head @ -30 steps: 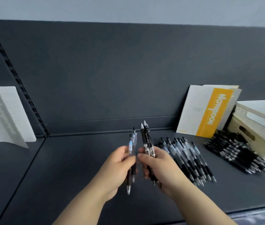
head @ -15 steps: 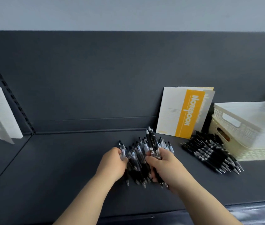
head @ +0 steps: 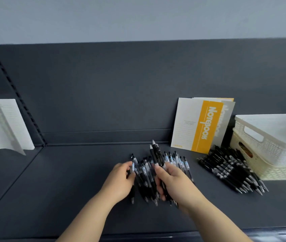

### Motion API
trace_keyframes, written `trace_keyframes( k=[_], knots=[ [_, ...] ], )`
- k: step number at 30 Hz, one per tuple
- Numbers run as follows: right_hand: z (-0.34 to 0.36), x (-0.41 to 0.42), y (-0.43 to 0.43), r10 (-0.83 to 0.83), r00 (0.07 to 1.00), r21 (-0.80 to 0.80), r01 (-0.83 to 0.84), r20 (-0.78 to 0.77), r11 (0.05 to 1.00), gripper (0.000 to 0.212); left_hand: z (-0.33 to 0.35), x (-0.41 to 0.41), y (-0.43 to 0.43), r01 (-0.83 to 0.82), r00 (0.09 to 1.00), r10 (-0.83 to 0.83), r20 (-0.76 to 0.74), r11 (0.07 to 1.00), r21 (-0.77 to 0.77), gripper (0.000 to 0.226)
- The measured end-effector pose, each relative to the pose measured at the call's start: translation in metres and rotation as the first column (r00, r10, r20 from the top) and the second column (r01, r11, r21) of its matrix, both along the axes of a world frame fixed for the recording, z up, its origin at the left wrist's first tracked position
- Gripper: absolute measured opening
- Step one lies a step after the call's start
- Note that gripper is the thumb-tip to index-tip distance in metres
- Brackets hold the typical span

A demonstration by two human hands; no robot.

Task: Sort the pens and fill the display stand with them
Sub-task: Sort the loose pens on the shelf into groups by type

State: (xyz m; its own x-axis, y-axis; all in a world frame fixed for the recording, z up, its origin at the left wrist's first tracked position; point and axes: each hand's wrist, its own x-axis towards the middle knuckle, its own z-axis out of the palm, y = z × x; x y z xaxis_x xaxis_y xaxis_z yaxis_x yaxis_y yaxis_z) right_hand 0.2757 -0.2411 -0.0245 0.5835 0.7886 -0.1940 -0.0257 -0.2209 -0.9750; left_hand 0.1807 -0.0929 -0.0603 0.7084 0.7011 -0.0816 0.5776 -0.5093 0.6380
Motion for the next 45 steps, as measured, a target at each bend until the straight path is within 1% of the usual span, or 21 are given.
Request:
trace_keyframes(
  k=[1, 3, 5, 7, 11, 17, 19, 22, 23, 25, 26, 27, 28, 29, 31, 33, 36, 39, 41, 43, 45],
  knots=[
    [0.0, -0.001, 0.001, -0.004, 1.0, 0.01, 0.004, -0.007, 1.0, 0.031, 0.0, -0.004, -0.001, -0.006, 0.999, 0.008, 0.045, 0.999, -0.042, 0.039],
    [0.001, -0.004, 0.004, -0.005, 1.0, 0.021, 0.006, -0.029, 1.0, 0.032, 0.003, -0.009, -0.01, -0.027, 0.98, 0.066, 0.188, 0.978, -0.207, 0.028],
    [0.003, -0.009, 0.007, 0.013, 0.999, 0.027, -0.012, -0.04, 1.0, 0.03, 0.013, -0.012, -0.023, -0.005, 0.938, 0.144, 0.316, 0.915, -0.403, 0.019],
    [0.005, -0.016, 0.011, 0.033, 0.999, 0.042, -0.032, -0.034, 0.999, 0.026, 0.024, -0.013, -0.033, 0.071, 0.906, 0.18, 0.384, 0.828, -0.556, 0.02],
    [0.005, -0.032, 0.021, 0.064, 0.998, 0.016, -0.064, -0.002, 0.998, 0.028, 0.035, -0.018, -0.032, 0.179, 0.861, 0.195, 0.47, 0.749, -0.638, 0.03],
    [0.0, -0.049, 0.034, 0.089, 0.993, 0.044, -0.086, -0.083, 0.995, 0.026, 0.035, -0.033, -0.016, 0.174, 0.808, 0.395, 0.438, 0.549, -0.817, 0.021],
    [-0.002, -0.051, 0.037, 0.049, 0.994, 0.033, -0.046, -0.095, 0.998, 0.025, 0.037, -0.036, -0.009, 0.155, 0.786, 0.452, 0.421, 0.514, -0.843, 0.017],
    [-0.001, -0.049, 0.04, -0.122, 0.992, -0.025, 0.121, -0.016, 0.992, 0.025, 0.045, -0.036, 0.002, 0.134, 0.701, 0.565, 0.434, 0.494, -0.859, 0.009],
    [-0.001, -0.048, 0.039, -0.181, 0.983, -0.039, 0.181, 0.0, 0.983, 0.025, 0.048, -0.036, 0.005, 0.135, 0.675, 0.569, 0.47, 0.532, -0.836, 0.008],
    [0.001, -0.045, 0.036, -0.239, 0.971, -0.075, 0.238, -0.001, 0.968, 0.025, 0.048, -0.038, 0.009, 0.133, 0.652, 0.467, 0.597, 0.705, -0.696, 0.008],
    [0.004, -0.045, 0.034, -0.235, 0.971, -0.086, 0.23, -0.045, 0.969, 0.026, 0.048, -0.039, 0.01, 0.121, 0.654, 0.356, 0.667, 0.822, -0.557, 0.01],
    [0.006, -0.046, 0.033, -0.215, 0.969, -0.085, 0.205, -0.122, 0.975, 0.027, 0.048, -0.04, 0.009, 0.119, 0.66, 0.204, 0.723, 0.922, -0.369, 0.014],
    [0.01, -0.047, 0.031, -0.187, 0.959, -0.069, 0.176, -0.214, 0.982, 0.029, 0.047, -0.04, 0.009, 0.139, 0.66, 0.027, 0.751, 0.978, -0.157, 0.016],
    [0.012, -0.046, 0.03, -0.167, 0.939, -0.05, 0.159, -0.301, 0.986, 0.03, 0.045, -0.039, 0.007, 0.179, 0.655, -0.151, 0.741, 0.983, 0.042, 0.016],
    [0.018, -0.043, 0.025, -0.155, 0.881, -0.011, 0.168, -0.447, 0.986, 0.031, 0.04, -0.035, 0.003, 0.274, 0.657, -0.44, 0.613, 0.896, 0.35, 0.025],
    [0.023, -0.037, 0.017, -0.137, 0.822, 0.042, 0.191, -0.553, 0.981, 0.033, 0.035, -0.028, -0.005, 0.353, 0.679, -0.591, 0.435, 0.783, 0.512, 0.035],
    [0.029, -0.029, 0.001, -0.094, 0.787, 0.096, 0.191, -0.61, 0.977, 0.034, 0.031, -0.016, -0.017, 0.421, 0.683, -0.67, 0.293, 0.688, 0.591, 0.037],
    [0.027, -0.018, -0.015, -0.104, 0.812, 0.122, 0.21, -0.575, 0.97, 0.03, 0.034, -0.002, -0.031, 0.536, 0.637, -0.736, 0.232, 0.638, 0.553, 0.034],
    [0.024, -0.006, -0.026, -0.138, 0.829, 0.119, 0.238, -0.542, 0.964, 0.026, 0.035, 0.007, -0.043, 0.585, 0.621, -0.742, 0.252, 0.653, 0.481, 0.036],
    [0.022, 0.01, -0.038, -0.24, 0.848, 0.06, 0.303, -0.473, 0.951, 0.016, 0.037, 0.015, -0.055, 0.598, 0.646, -0.699, 0.307, 0.713, 0.365, 0.039],
    [0.016, 0.031, -0.052, -0.361, 0.882, -0.042, 0.366, -0.303, 0.93, 0.011, 0.037, 0.025, -0.065, 0.577, 0.692, -0.631, 0.349, 0.775, 0.258, 0.043]
  ],
)
